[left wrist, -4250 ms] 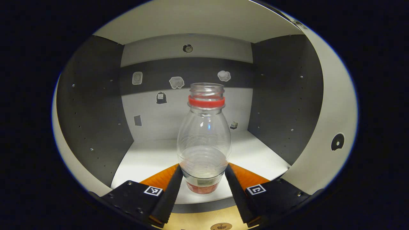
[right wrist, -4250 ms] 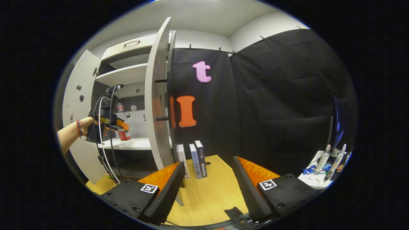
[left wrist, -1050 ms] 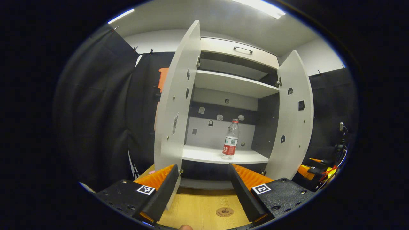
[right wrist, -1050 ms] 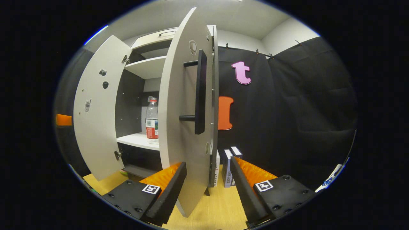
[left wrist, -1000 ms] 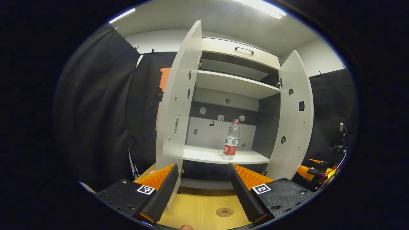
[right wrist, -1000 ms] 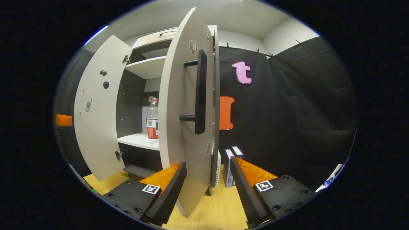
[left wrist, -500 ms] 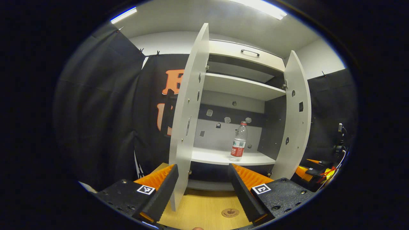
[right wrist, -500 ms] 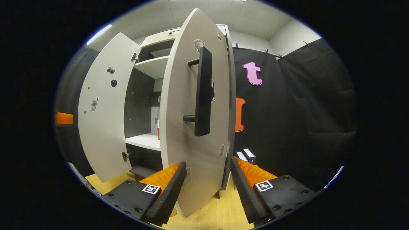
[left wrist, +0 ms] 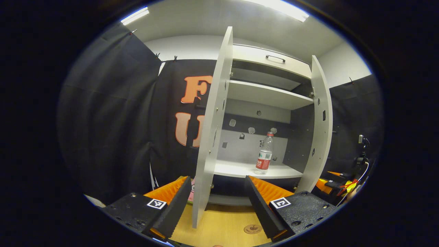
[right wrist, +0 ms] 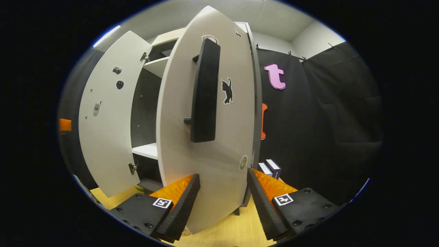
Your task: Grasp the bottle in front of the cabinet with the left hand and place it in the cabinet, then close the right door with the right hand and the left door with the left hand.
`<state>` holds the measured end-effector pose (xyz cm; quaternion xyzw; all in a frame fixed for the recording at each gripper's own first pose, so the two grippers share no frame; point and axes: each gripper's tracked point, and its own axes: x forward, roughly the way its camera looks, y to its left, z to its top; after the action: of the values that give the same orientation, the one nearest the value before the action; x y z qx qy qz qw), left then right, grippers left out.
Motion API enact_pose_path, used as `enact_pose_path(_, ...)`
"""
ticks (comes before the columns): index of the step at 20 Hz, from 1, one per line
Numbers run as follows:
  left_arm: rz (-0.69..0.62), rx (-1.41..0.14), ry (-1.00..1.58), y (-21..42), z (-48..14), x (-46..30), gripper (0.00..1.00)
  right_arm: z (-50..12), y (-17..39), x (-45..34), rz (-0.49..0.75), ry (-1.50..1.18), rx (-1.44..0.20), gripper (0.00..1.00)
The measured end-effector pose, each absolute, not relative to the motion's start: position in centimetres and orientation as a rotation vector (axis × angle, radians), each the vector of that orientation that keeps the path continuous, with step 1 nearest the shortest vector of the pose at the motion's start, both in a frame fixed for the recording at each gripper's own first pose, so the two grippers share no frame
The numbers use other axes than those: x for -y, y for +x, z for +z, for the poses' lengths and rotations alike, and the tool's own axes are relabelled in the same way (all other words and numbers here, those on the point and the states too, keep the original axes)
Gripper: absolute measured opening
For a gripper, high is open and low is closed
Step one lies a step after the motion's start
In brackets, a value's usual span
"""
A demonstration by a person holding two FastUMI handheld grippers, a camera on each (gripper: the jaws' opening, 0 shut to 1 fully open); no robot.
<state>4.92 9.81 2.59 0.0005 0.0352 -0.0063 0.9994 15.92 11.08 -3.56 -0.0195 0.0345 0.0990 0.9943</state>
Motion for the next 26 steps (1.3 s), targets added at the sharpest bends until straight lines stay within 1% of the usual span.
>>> enact_pose_path(3, 0.005, -0.075, -0.014, 4.9, 2.3, -11.1, 0.95, -3.7, 18.0, -12.3, 0.198, -0.047, -0.064, 0.85)
enact_pose_path(4, 0.011, -0.076, -0.020, 4.9, 2.2, -11.6, 0.93, -3.8, 18.6, -12.9, 0.208, -0.051, -0.064, 0.85)
enact_pose_path(5, 0.017, -0.075, -0.026, 5.1, 2.2, -12.0, 0.95, -4.0, 19.2, -13.8, 0.220, -0.056, -0.065, 0.95)
enact_pose_path(9, 0.049, -0.073, -0.038, 5.0, 2.0, -13.7, 0.95, -5.2, 21.8, -16.7, 0.239, -0.103, -0.073, 0.95)
enact_pose_path(18, 0.142, -0.100, -0.029, 5.7, 0.4, -19.6, 0.95, -5.4, 23.2, -17.4, 0.221, -0.084, -0.075, 0.95)
enact_pose_path(21, 0.136, -0.104, -0.014, 7.4, -0.4, -20.5, 0.95, -5.4, 24.0, -18.3, 0.213, -0.098, -0.072, 0.95)
enact_pose_path(22, 0.128, -0.113, -0.014, 7.8, -0.7, -20.6, 0.93, -5.2, 23.9, -18.5, 0.212, -0.104, -0.070, 0.95)
enact_pose_path(23, 0.123, -0.121, -0.016, 8.3, -1.1, -20.9, 0.93, -5.2, 24.0, -18.7, 0.211, -0.111, -0.068, 0.95)
enact_pose_path(24, 0.117, -0.128, -0.022, 8.7, -1.4, -21.1, 0.95, -5.2, 24.1, -18.9, 0.211, -0.114, -0.067, 0.95)
enact_pose_path(26, 0.108, -0.138, -0.036, 9.6, -1.9, -21.1, 0.95, -5.4, 24.3, -19.4, 0.221, -0.111, -0.072, 0.95)
